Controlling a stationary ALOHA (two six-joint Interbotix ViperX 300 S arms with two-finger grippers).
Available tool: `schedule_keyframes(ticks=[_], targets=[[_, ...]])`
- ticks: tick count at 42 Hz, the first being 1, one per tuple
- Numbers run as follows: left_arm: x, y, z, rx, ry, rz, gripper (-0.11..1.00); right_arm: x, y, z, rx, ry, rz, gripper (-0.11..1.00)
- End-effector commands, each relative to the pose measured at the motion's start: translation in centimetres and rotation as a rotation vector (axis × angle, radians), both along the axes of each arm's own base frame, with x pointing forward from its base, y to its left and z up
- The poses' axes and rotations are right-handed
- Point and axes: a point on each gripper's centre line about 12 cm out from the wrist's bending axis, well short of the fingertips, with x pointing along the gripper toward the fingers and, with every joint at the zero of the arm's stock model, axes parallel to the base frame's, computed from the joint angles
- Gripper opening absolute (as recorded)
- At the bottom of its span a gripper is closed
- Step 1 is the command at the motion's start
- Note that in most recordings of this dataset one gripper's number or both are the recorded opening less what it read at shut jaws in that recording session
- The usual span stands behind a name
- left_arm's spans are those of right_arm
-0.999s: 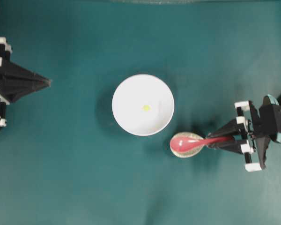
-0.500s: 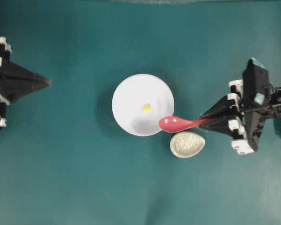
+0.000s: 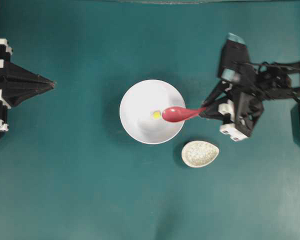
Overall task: Scoop the yellow hexagonal prism block from the bowl with a spoon using the right arm.
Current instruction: 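Lift the spoon and carry it left over the white bowl, then lower the spoon bowl into the white bowl beside the yellow block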
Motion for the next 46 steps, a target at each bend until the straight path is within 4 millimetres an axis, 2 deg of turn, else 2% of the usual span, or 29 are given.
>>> schedule_keyframes(ticks=[1,13,18,46], targets=[[0.3,0.1,0.8,0.004,-0.021,0.004,0.00,1.3,-0.3,1.4,-0.003,0.027,0.019,0.22],[0.3,0.1,0.7,0.009,-0.018,0.004,0.00,4.1,-1.2,0.6,-0.011,0.275,0.092,0.22],[0.3,0.1,0.7,0.009,-0.016,0.004,0.00,4.8,-1.5,0.6,-0.033,0.329,0.113,0.22],[0.3,0.1,0.8,0.015,-0.022,0.003,0.00,6.1,-1.7,-2.1,-0.037,0.403,0.126,0.22]])
